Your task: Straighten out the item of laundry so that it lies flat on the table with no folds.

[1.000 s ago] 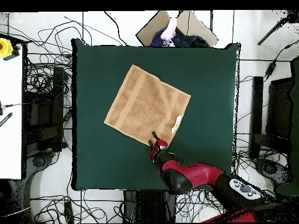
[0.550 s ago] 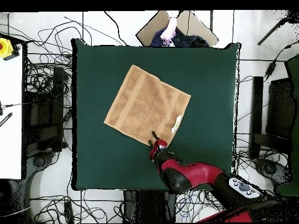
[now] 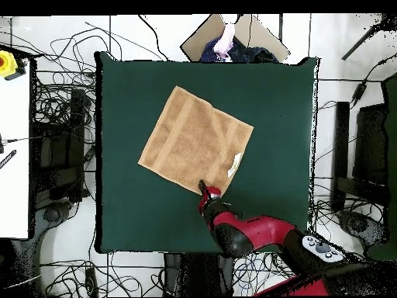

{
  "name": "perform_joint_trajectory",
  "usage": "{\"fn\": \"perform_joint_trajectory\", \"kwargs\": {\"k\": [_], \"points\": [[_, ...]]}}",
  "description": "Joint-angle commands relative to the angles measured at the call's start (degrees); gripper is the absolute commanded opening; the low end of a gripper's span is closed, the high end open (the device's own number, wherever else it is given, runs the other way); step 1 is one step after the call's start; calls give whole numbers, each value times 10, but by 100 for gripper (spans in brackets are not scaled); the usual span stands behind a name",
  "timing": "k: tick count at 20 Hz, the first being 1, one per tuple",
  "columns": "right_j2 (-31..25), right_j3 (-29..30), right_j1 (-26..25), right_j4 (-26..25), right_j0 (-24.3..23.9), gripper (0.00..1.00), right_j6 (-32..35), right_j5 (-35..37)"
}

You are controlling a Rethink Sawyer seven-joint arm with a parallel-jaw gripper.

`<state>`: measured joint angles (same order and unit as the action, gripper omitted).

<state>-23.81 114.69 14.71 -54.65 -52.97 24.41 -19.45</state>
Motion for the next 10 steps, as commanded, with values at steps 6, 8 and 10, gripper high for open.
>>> {"fn": "perform_joint_trajectory", "kwargs": {"k": [6, 8, 10], "points": [[-6, -63, -28, 5, -4, 0, 138, 77], [-8, -59, -25, 3, -7, 0, 136, 80], [-13, -58, -26, 0, -13, 0, 134, 84]]}}
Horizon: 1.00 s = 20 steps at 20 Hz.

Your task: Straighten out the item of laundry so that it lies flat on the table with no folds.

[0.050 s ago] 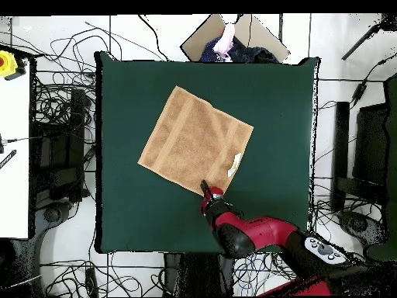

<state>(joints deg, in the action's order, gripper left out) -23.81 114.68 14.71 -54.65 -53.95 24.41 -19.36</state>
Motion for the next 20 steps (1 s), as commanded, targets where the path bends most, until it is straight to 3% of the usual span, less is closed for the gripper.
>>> {"fn": "perform_joint_trajectory", "kwargs": {"k": [1, 4, 5, 11, 20], "points": [[-16, -59, -27, -3, -7, 0, 133, 86], [-26, -59, -32, -12, -18, 0, 132, 85], [-25, -59, -32, -13, -18, 100, 131, 82], [-1, -60, -22, 4, 1, 100, 136, 66], [-76, -52, -45, -46, -56, 100, 107, 123]]}}
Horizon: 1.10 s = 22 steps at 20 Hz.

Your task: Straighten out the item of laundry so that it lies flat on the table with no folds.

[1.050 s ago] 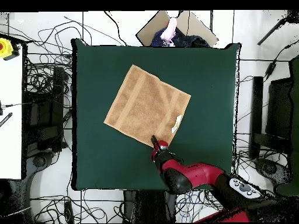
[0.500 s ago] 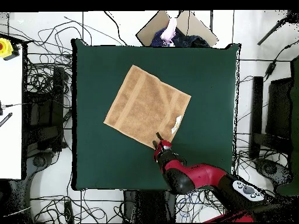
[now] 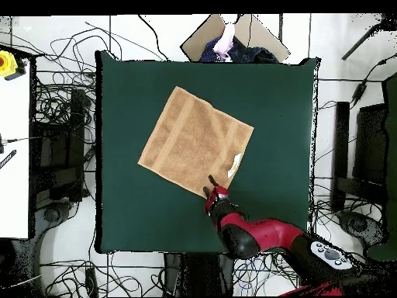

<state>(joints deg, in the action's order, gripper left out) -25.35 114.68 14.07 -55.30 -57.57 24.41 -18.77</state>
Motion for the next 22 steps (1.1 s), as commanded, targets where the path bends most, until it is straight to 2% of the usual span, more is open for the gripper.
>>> {"fn": "perform_joint_trajectory", "kwargs": {"k": [1, 12, 16, 19, 22], "points": [[-65, -52, -39, -42, -23, 100, 104, 122], [-118, -56, -70, -61, -74, 100, 65, 184], [-122, -54, -66, -57, -79, 100, 58, 194], [-113, -54, -55, -54, -70, 100, 64, 189], [-55, -64, -16, -33, -18, 100, 96, 157]]}}
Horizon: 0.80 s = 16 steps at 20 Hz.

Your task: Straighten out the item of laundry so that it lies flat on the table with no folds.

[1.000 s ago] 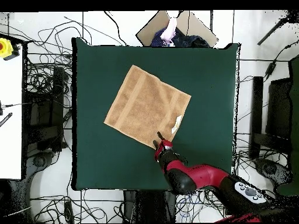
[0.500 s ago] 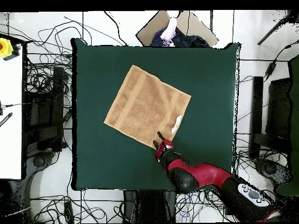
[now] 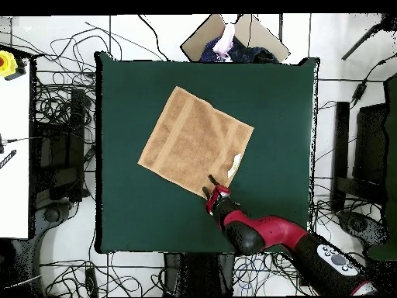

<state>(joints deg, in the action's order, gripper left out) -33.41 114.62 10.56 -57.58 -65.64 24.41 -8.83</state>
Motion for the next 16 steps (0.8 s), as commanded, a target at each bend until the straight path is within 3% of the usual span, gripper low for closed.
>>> {"fn": "perform_joint_trajectory", "kwargs": {"k": [1, 7, 16], "points": [[37, -65, 24, -5, 71, 100, 102, 55], [84, -68, 38, 7, 89, 100, 105, 81], [59, -52, 43, -15, 46, 100, 59, 127]]}}
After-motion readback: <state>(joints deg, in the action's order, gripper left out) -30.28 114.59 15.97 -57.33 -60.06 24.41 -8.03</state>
